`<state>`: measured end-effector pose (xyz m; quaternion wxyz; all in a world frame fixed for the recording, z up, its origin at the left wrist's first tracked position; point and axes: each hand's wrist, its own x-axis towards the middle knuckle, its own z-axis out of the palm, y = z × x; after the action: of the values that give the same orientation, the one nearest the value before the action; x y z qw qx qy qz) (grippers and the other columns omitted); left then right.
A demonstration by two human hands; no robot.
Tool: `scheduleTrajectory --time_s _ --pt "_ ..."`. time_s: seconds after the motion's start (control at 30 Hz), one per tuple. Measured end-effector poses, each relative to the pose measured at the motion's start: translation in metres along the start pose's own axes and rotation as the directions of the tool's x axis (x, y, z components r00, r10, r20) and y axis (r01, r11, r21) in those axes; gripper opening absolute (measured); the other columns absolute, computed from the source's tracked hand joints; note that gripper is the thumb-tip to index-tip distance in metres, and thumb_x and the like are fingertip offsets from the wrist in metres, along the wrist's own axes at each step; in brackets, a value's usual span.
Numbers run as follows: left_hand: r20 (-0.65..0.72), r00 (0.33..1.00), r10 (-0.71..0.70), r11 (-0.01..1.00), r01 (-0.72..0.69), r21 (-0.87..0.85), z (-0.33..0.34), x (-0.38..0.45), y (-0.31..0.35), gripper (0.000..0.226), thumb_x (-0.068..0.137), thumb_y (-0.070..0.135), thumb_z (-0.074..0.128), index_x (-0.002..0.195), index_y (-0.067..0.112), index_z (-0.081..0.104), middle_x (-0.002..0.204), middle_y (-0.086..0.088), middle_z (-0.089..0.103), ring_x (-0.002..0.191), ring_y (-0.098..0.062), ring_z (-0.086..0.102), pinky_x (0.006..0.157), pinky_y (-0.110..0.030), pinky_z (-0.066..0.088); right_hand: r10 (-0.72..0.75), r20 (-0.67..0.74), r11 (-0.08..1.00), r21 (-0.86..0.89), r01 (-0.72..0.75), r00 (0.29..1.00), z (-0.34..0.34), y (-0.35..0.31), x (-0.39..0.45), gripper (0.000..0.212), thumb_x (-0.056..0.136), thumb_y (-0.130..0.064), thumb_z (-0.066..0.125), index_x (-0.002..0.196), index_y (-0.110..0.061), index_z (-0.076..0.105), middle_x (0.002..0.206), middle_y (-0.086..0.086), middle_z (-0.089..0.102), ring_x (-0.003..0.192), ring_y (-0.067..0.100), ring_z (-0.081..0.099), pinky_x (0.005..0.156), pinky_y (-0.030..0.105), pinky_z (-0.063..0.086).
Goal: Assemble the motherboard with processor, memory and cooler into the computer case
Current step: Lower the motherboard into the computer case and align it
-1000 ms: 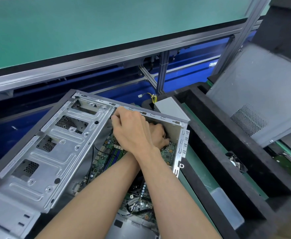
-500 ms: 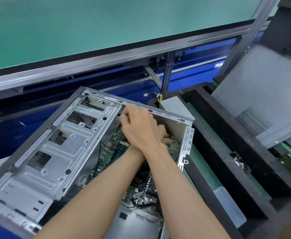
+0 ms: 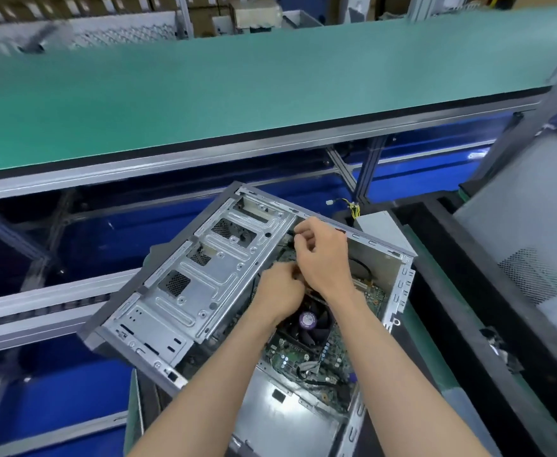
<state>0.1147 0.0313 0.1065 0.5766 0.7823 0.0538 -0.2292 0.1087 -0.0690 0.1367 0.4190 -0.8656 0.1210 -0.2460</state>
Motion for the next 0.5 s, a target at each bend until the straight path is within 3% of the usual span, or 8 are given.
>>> scheduleTrajectory --time_s 0.1,0.13,0.2,0.27,0.3,0.33,0.4,0.5 --pt "-0.045 0.998 -0.043 0.993 0.037 -0.11 -0.005 -0.008 0.0 0.023 0.077 0.027 0.071 0.099 0.023 0.071 0.094 0.004 0.074 0.095 -0.016 0.069 0.085 -0.034 0.055 -0.062 0.009 0.994 -0.091 0.063 0.998 -0.004 -0.001 0.0 0.015 0.089 0.0 0.057 0.098 -0.011 0.064 0.081 -0.002 0.063 0.078 0.02 0.06 0.075 0.045 0.053" --pt "-0.073 0.989 -0.128 0.948 0.1 -0.302 -0.007 -0.013 -0.003 0.028 0.077 0.023 0.074 0.105 0.019 0.07 0.099 0.0 0.074 0.099 -0.017 0.068 0.088 -0.033 0.053 -0.091 0.019 0.987 -0.134 0.092 0.996 -0.007 -0.001 0.001 0.019 0.089 0.002 0.056 0.102 -0.009 0.063 0.089 0.001 0.062 0.084 0.022 0.059 0.078 0.046 0.052" --pt "-0.047 0.965 -0.258 0.653 0.139 -0.744 -0.009 -0.027 0.0 0.03 0.084 0.014 0.075 0.113 0.01 0.066 0.109 -0.005 0.071 0.105 -0.016 0.064 0.1 -0.032 0.047 -0.172 0.046 0.94 -0.292 0.177 0.984 -0.013 0.0 0.009 0.029 0.084 0.005 0.057 0.111 -0.005 0.06 0.105 0.008 0.058 0.098 0.027 0.054 0.084 0.046 0.049" --pt "-0.057 0.949 -0.31 0.359 0.062 -0.931 -0.011 -0.037 0.003 0.039 0.089 0.018 0.073 0.124 0.007 0.061 0.119 -0.003 0.067 0.103 -0.012 0.063 0.113 -0.036 0.035 -0.203 0.129 0.829 -0.504 0.24 0.971 -0.02 0.005 0.02 0.04 0.083 -0.002 0.06 0.123 -0.007 0.058 0.119 0.012 0.056 0.11 0.033 0.05 0.091 0.046 0.045" --pt "-0.082 0.938 -0.336 0.275 0.015 -0.961 -0.013 -0.038 0.004 0.049 0.09 0.022 0.073 0.134 0.007 0.056 0.124 0.0 0.064 0.098 -0.01 0.063 0.118 -0.04 0.028 -0.159 0.19 0.769 -0.591 0.242 0.969 -0.023 0.007 0.025 0.044 0.089 -0.01 0.059 0.133 -0.01 0.054 0.127 0.011 0.055 0.116 0.034 0.05 0.096 0.045 0.042" --pt "-0.104 0.93 -0.351 0.235 -0.02 -0.972 -0.016 -0.038 0.006 0.059 0.091 0.027 0.072 0.142 0.009 0.047 0.129 0.001 0.059 0.094 -0.008 0.062 0.121 -0.043 0.021 -0.095 0.25 0.714 -0.657 0.241 0.964 -0.026 0.009 0.03 0.048 0.096 -0.017 0.054 0.143 -0.014 0.046 0.131 0.011 0.056 0.118 0.033 0.051 0.098 0.044 0.041" --pt "-0.129 0.928 -0.35 0.264 -0.034 -0.964 -0.02 -0.036 0.01 0.071 0.094 0.031 0.068 0.153 0.016 0.032 0.147 0.005 0.047 0.095 -0.004 0.062 0.123 -0.049 0.011 -0.013 0.328 0.638 -0.724 0.261 0.945 -0.029 0.016 0.035 0.053 0.102 -0.018 0.045 0.154 -0.019 0.03 0.125 0.01 0.061 0.106 0.033 0.061 0.081 0.044 0.045" --pt "-0.145 0.928 -0.343 0.256 -0.056 -0.965 -0.017 -0.032 0.009 0.062 0.094 0.027 0.067 0.149 0.016 0.039 0.151 0.008 0.045 0.099 -0.006 0.067 0.123 -0.051 0.01 0.015 0.328 0.644 -0.726 0.242 0.945 -0.032 0.021 0.039 0.058 0.097 -0.006 0.045 0.151 -0.02 0.029 0.113 0.01 0.064 0.085 0.037 0.064 0.06 0.038 0.04"
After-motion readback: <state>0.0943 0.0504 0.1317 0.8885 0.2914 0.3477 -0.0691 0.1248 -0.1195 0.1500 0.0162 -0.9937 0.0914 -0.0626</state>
